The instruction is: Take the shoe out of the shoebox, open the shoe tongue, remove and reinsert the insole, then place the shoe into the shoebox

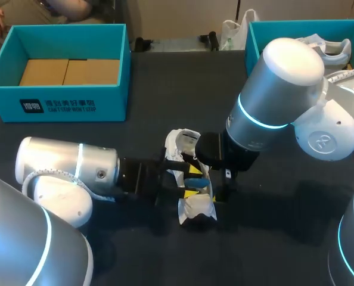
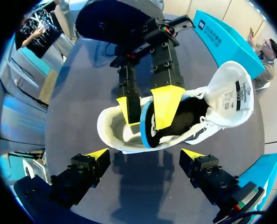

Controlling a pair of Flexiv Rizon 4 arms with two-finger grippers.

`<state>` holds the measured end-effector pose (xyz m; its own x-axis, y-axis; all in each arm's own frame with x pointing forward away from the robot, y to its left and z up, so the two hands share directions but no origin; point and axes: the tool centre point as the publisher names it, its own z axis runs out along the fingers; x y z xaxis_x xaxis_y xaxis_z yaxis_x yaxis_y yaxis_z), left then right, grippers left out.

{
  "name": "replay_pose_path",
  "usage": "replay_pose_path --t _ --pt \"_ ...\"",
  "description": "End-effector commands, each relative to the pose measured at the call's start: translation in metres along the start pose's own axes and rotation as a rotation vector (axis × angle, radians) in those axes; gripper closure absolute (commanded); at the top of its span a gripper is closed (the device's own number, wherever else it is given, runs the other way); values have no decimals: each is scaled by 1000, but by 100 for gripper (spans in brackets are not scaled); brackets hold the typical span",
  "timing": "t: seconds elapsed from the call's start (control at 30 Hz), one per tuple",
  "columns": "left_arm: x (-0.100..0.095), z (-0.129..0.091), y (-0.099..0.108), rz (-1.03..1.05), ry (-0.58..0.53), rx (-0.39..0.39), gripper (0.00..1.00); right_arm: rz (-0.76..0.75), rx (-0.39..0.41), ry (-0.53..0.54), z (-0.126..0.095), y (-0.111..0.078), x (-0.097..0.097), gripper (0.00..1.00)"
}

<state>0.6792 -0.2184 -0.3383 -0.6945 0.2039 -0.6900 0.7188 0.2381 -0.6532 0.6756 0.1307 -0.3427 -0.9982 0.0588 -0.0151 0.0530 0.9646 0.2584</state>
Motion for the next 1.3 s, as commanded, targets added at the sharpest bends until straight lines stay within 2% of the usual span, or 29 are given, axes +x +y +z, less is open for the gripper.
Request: replay_pose_path --t 0.03,0.13,0.33,0.37,0.4,0.6,0.8,0.87,0.9,1.23,1.3 --pt "2 -4 -5 -5 -1 11 54 1 2 -4 1 1 1 0" --pt "0 -4 -5 -13 -4 19 56 1 2 -4 1 1 1 0" --pt "-1 -1 -3 -30 14 17 75 1 2 -4 1 1 1 0" --pt "0 0 -1 -32 19 15 85 1 2 -4 1 1 1 0" --pt "1 2 0 -35 32 14 100 1 2 -4 1 1 1 0" --pt "4 9 11 -22 60 -25 100 1 2 -4 1 1 1 0" --pt "0 2 11 -43 61 -10 100 1 2 -4 1 1 1 0" --pt "0 -1 8 -34 63 -5 61 1 2 -4 1 1 1 0" --pt "0 -2 7 -36 66 0 53 1 2 -4 1 1 1 0" --pt "-1 -6 -6 -36 131 3 57 1 2 -4 1 1 1 0" --pt "-3 -8 -8 -40 141 1 56 1 7 -19 -8 -5 -3 0"
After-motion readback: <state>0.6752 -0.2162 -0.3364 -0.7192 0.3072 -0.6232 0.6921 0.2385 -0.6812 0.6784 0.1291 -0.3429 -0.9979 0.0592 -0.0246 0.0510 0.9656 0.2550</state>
